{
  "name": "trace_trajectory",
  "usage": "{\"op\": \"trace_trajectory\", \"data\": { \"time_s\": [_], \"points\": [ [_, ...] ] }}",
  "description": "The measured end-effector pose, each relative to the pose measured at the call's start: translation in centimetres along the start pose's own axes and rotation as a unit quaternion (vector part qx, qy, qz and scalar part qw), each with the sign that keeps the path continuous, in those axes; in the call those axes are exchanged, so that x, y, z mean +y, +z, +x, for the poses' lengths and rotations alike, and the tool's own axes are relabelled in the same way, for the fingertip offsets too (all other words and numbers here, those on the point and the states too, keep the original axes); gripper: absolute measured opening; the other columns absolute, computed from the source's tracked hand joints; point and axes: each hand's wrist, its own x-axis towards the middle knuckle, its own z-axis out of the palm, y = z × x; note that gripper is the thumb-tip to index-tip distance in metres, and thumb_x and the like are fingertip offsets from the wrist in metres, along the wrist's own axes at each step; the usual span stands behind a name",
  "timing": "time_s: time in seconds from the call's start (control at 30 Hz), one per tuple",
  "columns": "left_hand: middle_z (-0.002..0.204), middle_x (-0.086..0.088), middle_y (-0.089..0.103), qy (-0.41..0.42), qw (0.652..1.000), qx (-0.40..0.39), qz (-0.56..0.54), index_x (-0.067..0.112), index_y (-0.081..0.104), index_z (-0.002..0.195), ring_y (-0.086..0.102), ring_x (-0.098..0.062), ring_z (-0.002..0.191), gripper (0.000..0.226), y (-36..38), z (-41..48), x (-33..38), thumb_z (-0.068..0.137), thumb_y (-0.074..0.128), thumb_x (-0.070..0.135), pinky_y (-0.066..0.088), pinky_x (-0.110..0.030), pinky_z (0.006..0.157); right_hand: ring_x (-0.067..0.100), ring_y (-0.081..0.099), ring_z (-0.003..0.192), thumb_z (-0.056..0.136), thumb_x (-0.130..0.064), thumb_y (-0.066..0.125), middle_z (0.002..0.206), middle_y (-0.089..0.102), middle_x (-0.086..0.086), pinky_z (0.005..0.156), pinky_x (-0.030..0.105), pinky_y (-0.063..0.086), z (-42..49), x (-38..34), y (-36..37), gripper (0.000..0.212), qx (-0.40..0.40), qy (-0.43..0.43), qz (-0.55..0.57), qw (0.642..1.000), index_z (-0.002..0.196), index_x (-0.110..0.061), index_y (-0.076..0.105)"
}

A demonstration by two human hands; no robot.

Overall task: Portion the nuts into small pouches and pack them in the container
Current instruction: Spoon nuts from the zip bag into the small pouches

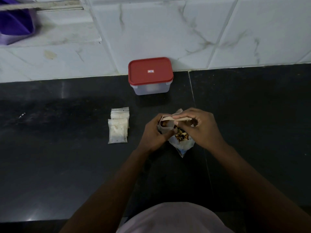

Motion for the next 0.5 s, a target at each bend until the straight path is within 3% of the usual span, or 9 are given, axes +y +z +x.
{"op": "trace_trajectory", "data": {
  "time_s": [0.2,0.3,0.4,0.5],
  "points": [
    [0.113,0.010,0.069,0.005,1.000,0.002,0.020,0.021,0.064,0.121,0.065,-0.004,0.109,0.038,-0.2,-0.1,-0.3,0.087,0.076,0.009,0.055,-0.019,0.086,0.001,0.068,0.093,0.084,0.001,0.077,0.100,0.071,-0.011,0.077,0.013,0.053,-0.9,0.2,-0.1,0.026,0.054,-0.049,0.001,0.997,0.103,-0.016,0.079],
    [0.112,0.009,0.069,0.002,1.000,0.003,0.017,0.019,0.064,0.121,0.065,-0.005,0.107,0.039,-0.3,-0.3,-0.5,0.086,0.076,0.006,0.053,-0.016,0.083,0.000,0.070,0.089,0.087,-0.003,0.076,0.097,0.074,-0.012,0.074,0.014,0.053,-1.1,0.0,0.2,0.021,0.102,0.009,0.054,0.993,0.102,-0.017,0.078],
    [0.114,0.008,0.068,-0.010,1.000,0.011,0.015,0.019,0.063,0.120,0.065,-0.004,0.108,0.037,-0.6,-0.5,-0.6,0.087,0.073,0.004,0.052,-0.015,0.083,0.005,0.073,0.093,0.091,-0.014,0.073,0.095,0.077,-0.007,0.080,0.024,0.059,-0.9,0.3,0.1,0.013,0.164,0.107,0.166,0.966,0.102,-0.020,0.077],
    [0.110,0.008,0.067,-0.020,0.999,0.029,0.008,0.019,0.063,0.117,0.064,0.001,0.103,0.032,-1.1,-0.8,-0.8,0.089,0.071,0.003,0.050,-0.010,0.082,0.005,0.071,0.095,0.094,-0.022,0.070,0.099,0.076,-0.008,0.079,0.027,0.059,-0.7,1.9,-0.5,0.014,0.183,0.128,0.117,0.968,0.107,-0.019,0.076]
  ]
}}
